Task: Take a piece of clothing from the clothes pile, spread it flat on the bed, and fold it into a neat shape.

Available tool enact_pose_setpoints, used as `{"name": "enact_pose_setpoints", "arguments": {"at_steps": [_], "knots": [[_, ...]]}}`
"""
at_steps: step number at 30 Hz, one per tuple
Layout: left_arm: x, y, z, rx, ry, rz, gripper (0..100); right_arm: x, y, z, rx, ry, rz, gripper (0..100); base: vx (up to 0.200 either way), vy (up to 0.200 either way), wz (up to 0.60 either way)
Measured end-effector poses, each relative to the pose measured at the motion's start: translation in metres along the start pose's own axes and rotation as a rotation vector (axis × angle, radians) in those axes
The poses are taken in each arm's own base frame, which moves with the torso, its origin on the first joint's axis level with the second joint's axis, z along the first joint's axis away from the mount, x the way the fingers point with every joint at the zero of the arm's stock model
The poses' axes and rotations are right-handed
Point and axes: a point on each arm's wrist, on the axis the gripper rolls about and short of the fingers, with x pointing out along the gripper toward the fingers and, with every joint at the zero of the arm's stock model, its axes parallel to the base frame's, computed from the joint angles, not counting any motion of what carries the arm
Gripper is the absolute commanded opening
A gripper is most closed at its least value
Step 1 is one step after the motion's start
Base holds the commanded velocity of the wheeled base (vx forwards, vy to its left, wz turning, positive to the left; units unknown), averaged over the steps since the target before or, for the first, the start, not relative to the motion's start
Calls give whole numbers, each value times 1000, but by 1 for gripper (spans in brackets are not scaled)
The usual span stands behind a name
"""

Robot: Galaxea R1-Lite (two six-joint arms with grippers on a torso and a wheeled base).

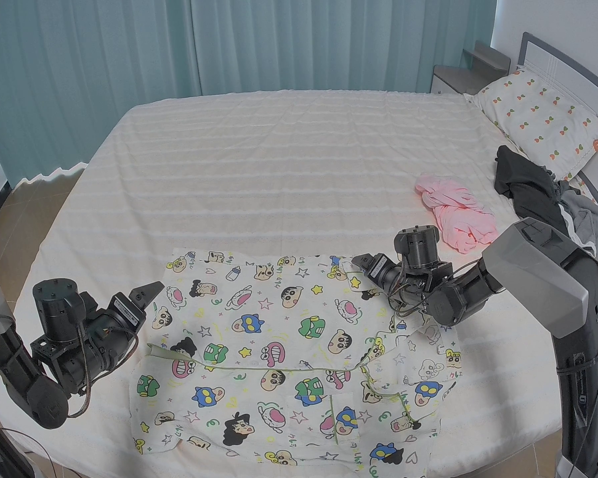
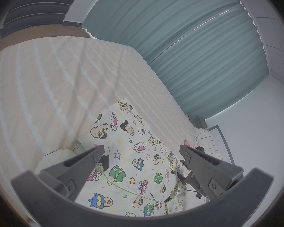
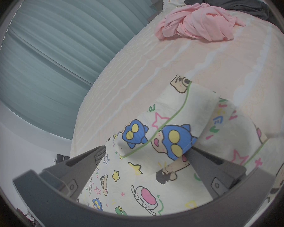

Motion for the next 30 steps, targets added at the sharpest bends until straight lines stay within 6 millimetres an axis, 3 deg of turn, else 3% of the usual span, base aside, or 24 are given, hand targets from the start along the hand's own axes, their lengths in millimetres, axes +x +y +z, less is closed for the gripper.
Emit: {"name": "enact_pose_setpoints", "arguments": {"at_steps": [5, 10, 21, 25, 30], "knots": [[1, 1, -1, 0, 4, 5, 100, 7, 6, 2, 1, -17, 19, 100, 0, 0, 0], [3, 2, -2, 0, 8, 11, 100, 17, 17, 16, 11, -109, 42, 100, 0, 0, 0], [5, 4, -3, 1, 13, 20, 100, 29, 54, 78, 44, -334, 189, 100, 0, 0, 0], [6, 5, -4, 0, 16, 24, 100, 40, 45, 85, 31, -325, 151, 100, 0, 0, 0], [8, 6, -5, 1, 21, 31, 100, 57, 22, 76, 21, -269, 65, 100, 0, 0, 0]]}}
